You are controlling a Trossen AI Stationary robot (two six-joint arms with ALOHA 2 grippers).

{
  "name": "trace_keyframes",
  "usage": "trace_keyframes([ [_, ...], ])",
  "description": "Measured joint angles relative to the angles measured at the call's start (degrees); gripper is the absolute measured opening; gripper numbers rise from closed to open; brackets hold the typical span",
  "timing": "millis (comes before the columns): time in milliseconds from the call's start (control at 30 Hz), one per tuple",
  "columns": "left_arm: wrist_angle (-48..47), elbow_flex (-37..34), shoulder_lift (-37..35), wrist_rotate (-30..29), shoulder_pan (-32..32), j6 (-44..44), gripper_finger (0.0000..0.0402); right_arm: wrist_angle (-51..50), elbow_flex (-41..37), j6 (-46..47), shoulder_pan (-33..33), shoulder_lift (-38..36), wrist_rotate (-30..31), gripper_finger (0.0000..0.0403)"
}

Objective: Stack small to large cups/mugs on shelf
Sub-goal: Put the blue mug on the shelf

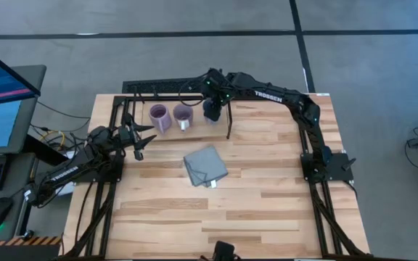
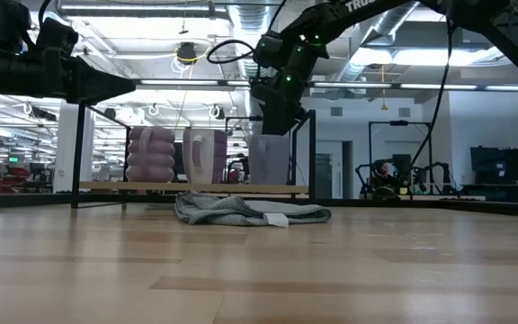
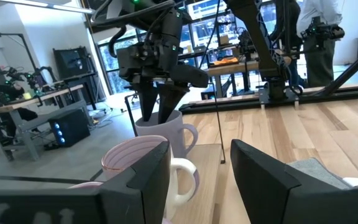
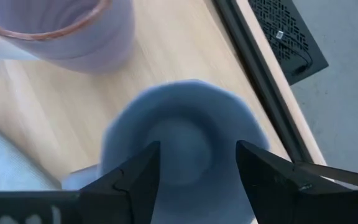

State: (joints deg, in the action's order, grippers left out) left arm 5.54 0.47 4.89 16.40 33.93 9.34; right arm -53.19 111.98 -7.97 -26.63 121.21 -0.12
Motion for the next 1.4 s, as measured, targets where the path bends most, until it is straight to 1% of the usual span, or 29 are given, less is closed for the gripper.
trace_keyframes([
  [133,0.0,0.0,0.0,0.02,0.0,-0.21,0.0162,-0.11,0.0,-0.01,0.5,0.0,-0.22,0.023],
  [300,0.02,0.0,0.0,0.02,0.0,-0.37,0.0162,0.0,0.0,-0.49,1.19,0.0,-2.92,0.023],
  [600,0.02,0.0,0.0,0.02,0.0,-0.44,0.0162,0.09,0.0,-0.57,1.91,0.0,-3.16,0.023],
  [800,0.02,0.0,0.0,0.02,0.0,-0.44,0.0162,0.92,0.0,-1.0,1.9,0.0,-5.74,0.023],
  [1067,0.02,0.0,0.0,0.0,0.0,-0.41,0.0162,2.14,0.0,-1.6,2.18,0.0,-6.08,0.023],
  [1400,0.02,0.0,0.0,0.0,0.0,-0.41,0.0162,-0.13,0.0,-2.42,2.64,0.02,-6.07,0.023],
])
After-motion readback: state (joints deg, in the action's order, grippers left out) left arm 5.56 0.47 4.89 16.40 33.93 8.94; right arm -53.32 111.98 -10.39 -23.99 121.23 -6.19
